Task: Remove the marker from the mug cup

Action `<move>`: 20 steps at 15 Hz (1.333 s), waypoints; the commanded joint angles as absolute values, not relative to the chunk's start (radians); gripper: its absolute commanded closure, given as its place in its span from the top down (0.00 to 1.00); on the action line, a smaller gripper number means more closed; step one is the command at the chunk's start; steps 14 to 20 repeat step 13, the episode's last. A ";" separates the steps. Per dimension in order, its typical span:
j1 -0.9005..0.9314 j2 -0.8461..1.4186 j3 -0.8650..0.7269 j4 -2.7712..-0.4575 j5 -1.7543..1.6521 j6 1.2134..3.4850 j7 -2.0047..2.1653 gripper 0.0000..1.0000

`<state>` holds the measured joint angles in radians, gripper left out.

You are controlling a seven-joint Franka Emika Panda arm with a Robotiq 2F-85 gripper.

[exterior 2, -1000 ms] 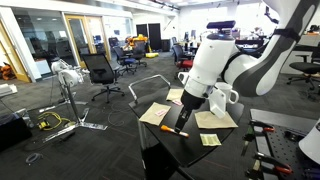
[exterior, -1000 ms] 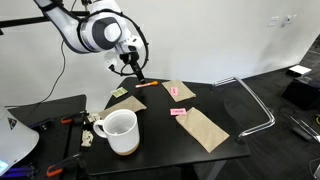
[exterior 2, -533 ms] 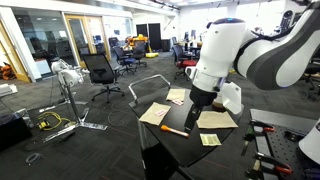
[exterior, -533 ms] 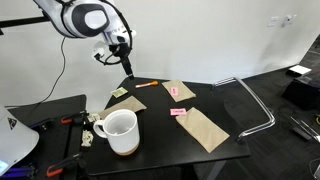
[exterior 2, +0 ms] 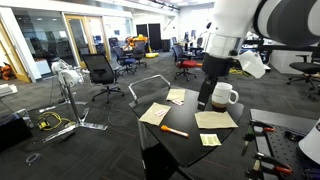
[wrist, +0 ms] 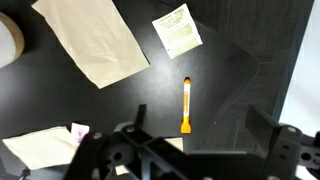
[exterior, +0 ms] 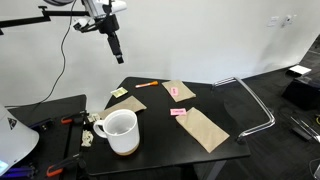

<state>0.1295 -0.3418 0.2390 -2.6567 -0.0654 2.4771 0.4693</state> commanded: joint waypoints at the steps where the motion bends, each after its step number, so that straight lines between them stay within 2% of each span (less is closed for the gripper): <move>1: 0.135 -0.468 0.228 -2.674 -0.030 2.362 0.419 1.00; 6: 0.137 -0.545 0.229 -2.678 -0.025 2.283 0.408 1.00; 20: 0.117 -0.501 0.252 -2.658 -0.047 2.312 0.445 1.00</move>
